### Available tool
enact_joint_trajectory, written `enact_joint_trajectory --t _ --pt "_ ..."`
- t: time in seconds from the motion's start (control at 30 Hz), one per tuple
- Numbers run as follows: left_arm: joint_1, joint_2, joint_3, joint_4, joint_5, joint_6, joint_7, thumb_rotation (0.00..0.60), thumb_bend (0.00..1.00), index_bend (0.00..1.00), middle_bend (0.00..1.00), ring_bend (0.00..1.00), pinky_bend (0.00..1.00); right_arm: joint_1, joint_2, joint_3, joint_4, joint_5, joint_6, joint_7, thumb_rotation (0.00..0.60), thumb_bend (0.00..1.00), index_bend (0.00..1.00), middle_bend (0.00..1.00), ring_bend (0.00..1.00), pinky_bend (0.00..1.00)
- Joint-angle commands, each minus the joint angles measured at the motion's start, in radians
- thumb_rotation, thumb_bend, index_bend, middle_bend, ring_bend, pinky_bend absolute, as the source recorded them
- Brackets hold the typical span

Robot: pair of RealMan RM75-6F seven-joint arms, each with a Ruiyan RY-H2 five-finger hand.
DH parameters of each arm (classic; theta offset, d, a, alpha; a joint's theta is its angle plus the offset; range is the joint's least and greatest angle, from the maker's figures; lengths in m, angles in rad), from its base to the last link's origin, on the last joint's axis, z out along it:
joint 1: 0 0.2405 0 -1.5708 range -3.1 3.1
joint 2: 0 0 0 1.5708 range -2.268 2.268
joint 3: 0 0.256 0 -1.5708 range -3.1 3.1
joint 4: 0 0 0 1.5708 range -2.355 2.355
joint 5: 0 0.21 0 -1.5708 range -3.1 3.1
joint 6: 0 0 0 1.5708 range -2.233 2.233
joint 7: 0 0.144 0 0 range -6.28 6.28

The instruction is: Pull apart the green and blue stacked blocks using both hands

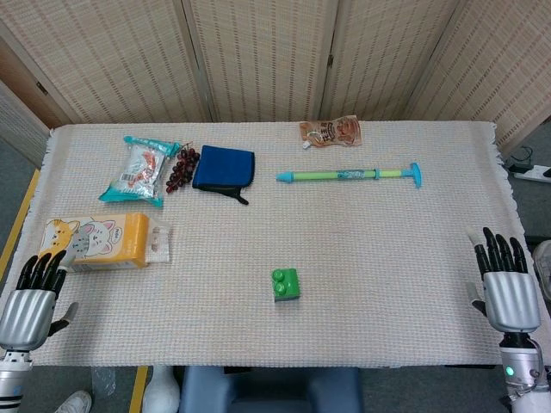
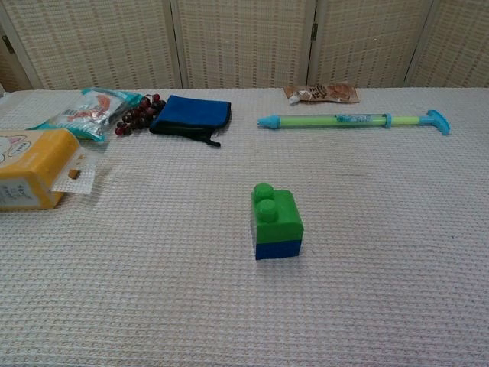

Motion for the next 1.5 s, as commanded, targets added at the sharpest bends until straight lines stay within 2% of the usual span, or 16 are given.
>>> enact_joint_trajectory --t 0.03,0.2,0.3,0.33,0.4,0.47,0.57,0.67,0.83,1.17,1.33,1.5 --pt "-0.003 -0.01 -0.006 0.02 0.002 0.006 -0.009 0.6 0.37 0.07 0.09 0.01 0.0 0.007 0.005 0.012 0.001 0.03 -0.025 0.001 0.6 0.4 0.0 0.0 0.0 0.0" --pt "-0.026 -0.017 0.012 0.042 0.054 -0.009 -0.1 0.6 0.36 0.09 0.09 0.01 0.02 0.012 -0.009 0.033 0.031 0.072 -0.031 -0.012 0.6 0.4 0.0 0.0 0.0 0.0" --pt "-0.059 -0.044 0.01 0.064 0.11 -0.003 -0.196 0.6 0.3 0.09 0.11 0.03 0.05 0.01 -0.007 0.042 0.037 0.097 -0.034 -0.007 0.6 0.4 0.0 0.0 0.0 0.0" --pt "-0.08 -0.064 0.003 0.072 0.12 -0.011 -0.251 0.6 0.23 0.08 0.13 0.04 0.09 0.008 -0.008 0.045 0.039 0.103 -0.03 -0.007 0.6 0.4 0.0 0.0 0.0 0.0" --pt "-0.11 -0.086 -0.012 0.057 0.093 -0.058 -0.324 0.6 0.17 0.09 0.16 0.07 0.13 0.007 -0.01 0.049 0.046 0.111 -0.029 -0.006 0.6 0.4 0.0 0.0 0.0 0.0" --pt "-0.139 -0.105 -0.031 0.006 0.045 -0.117 -0.366 0.6 0.16 0.12 0.21 0.1 0.14 0.012 -0.005 0.05 0.059 0.128 -0.054 0.01 0.6 0.4 0.0 0.0 0.0 0.0" --pt "-0.183 -0.119 -0.047 -0.059 0.017 -0.188 -0.327 0.6 0.16 0.16 0.25 0.13 0.15 0.022 0.01 0.064 0.066 0.161 -0.097 0.064 0.6 0.4 0.0 0.0 0.0 0.0" --pt "-0.214 -0.153 -0.063 -0.098 0.0 -0.219 -0.272 0.6 0.16 0.17 0.26 0.13 0.14 0.022 0.019 0.072 0.072 0.154 -0.09 0.1 0.6 0.4 0.0 0.0 0.0 0.0" --pt "-0.261 -0.206 -0.074 -0.176 -0.128 -0.345 -0.221 0.6 0.16 0.15 0.26 0.13 0.1 0.033 0.034 0.092 0.078 0.177 -0.099 0.107 0.6 0.4 0.0 0.0 0.0 0.0" --pt "-0.325 -0.394 -0.117 -0.179 -0.347 -0.428 -0.076 0.6 0.17 0.13 0.26 0.11 0.06 0.071 0.076 0.104 0.033 0.234 -0.198 0.121 0.6 0.4 0.0 0.0 0.0 0.0" --pt "-0.352 -0.412 -0.162 -0.243 -0.446 -0.48 -0.122 0.6 0.17 0.1 0.23 0.07 0.01 0.078 0.075 0.103 0.044 0.253 -0.22 0.14 0.6 0.4 0.0 0.0 0.0 0.0" --pt "-0.384 -0.458 -0.178 -0.258 -0.5 -0.47 -0.077 0.6 0.17 0.08 0.23 0.06 0.01 0.078 0.075 0.102 0.04 0.245 -0.215 0.173 0.6 0.4 0.0 0.0 0.0 0.0"
